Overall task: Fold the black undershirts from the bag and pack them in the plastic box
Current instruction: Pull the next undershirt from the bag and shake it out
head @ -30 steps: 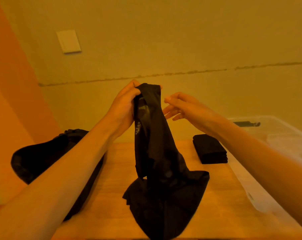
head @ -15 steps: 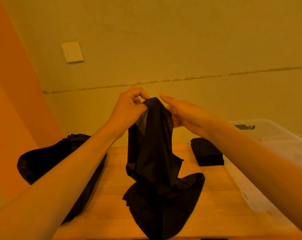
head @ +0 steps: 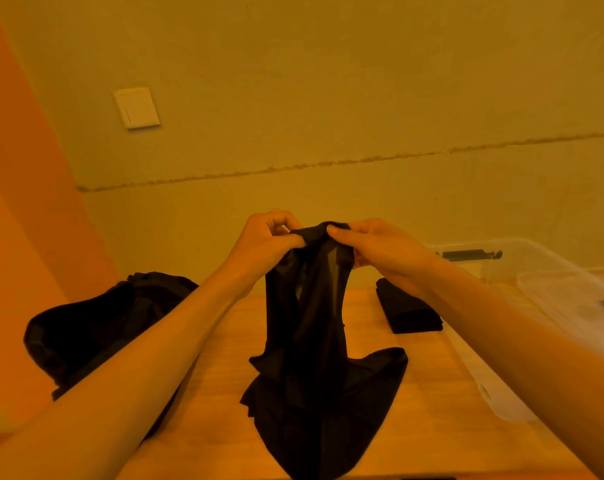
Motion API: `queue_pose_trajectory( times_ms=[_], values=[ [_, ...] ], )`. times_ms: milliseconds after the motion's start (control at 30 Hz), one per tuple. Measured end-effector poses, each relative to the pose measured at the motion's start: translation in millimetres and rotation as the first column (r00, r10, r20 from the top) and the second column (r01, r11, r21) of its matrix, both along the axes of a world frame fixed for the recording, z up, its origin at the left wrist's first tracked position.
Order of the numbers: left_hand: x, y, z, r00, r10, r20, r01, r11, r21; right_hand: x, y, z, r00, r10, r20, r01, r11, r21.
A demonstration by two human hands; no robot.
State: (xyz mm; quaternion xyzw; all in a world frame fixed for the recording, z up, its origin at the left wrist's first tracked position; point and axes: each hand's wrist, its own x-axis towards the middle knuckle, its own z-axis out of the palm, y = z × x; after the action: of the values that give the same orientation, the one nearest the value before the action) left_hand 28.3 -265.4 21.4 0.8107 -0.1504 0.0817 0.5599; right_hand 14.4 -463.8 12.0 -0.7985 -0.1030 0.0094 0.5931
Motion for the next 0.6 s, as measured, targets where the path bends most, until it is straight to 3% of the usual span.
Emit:
queue_pose_trajectory(
  times_ms=[167,300,400,533,600],
  values=[
    [0,-1,-21,0.999,-0.021,-0.035,0.025,0.994,0.102,3,1,3,0.987,-0.122,0.107,0.095,0.969,0.226],
    [5,-2,-37,1.000,0.010,0.025,-0.014,0.980,0.199,3,2,0,0.986,-0.144,0.081,0.115,0.951,0.286],
    [13,4,-55,0.994,0.083,0.068,-0.103,0.918,0.382,6,2,0,0.988,-0.155,-0.005,0.146,0.919,0.367],
    [20,28,-109,0.951,0.306,-0.030,-0.238,0.794,0.559,10,1,2,0.980,-0.106,-0.167,0.177,0.850,0.496],
    [19,39,-132,0.911,0.350,-0.218,-0.210,0.849,0.485,11,0,2,0.978,-0.068,-0.199,0.169,0.819,0.548]
  ],
)
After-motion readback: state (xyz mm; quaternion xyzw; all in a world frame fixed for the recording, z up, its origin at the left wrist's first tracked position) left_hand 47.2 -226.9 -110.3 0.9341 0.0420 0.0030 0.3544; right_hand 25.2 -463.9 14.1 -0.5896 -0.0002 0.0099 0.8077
